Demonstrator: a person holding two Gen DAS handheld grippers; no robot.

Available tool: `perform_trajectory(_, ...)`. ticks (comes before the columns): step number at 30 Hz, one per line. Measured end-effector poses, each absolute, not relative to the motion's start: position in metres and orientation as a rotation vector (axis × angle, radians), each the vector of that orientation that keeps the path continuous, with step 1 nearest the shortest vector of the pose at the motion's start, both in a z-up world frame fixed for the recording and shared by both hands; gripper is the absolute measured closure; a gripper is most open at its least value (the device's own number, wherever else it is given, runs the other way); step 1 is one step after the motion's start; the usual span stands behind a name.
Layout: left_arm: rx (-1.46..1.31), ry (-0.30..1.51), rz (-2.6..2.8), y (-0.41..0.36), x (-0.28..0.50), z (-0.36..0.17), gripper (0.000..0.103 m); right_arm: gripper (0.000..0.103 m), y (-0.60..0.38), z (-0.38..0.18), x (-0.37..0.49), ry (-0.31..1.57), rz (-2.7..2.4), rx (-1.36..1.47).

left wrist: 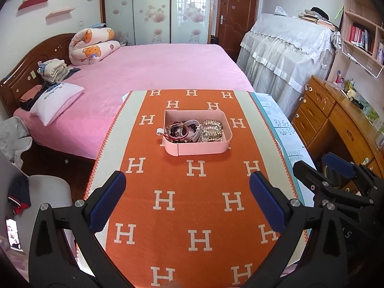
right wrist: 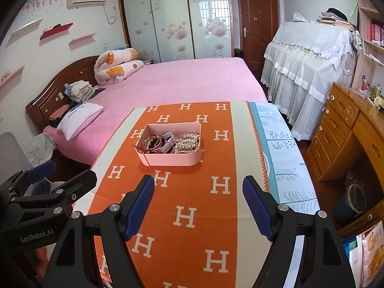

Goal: Organize jewelry

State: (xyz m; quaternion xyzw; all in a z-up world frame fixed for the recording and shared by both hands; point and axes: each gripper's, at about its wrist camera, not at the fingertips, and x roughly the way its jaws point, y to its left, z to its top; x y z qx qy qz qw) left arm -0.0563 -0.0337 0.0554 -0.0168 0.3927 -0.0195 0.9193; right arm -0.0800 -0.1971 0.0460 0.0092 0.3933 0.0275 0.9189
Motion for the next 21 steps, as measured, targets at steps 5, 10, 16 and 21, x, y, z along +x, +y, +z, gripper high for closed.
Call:
perform_trajectory(5,-0.028,0.815,-0.035,-0.0329,-0.0562,0.056,0.001,0.026,-0.1968,0.0447,-0.0787,0.822,0.053,0.017)
perform_trajectory(10,-0.02,0.829,-0.027,-0.0323,-0.0564,0.0544,0.001,0.026,-0.1954,0.041,-0.0783,0.838,0.049,0.016)
perform_trajectory(16,-0.015,0.831,-0.025,-0.0312,-0.0574,0.0533,0.001,0.026,-0.1949,0.0389,-0.0772,0.851,0.049,0.013)
perform_trajectory(21,-0.016,0.827,-0.027,-0.0305,-0.0577,0.0534,0.001,0.026,-0.1935,0.0398,-0.0756,0.853,0.045,-0.004)
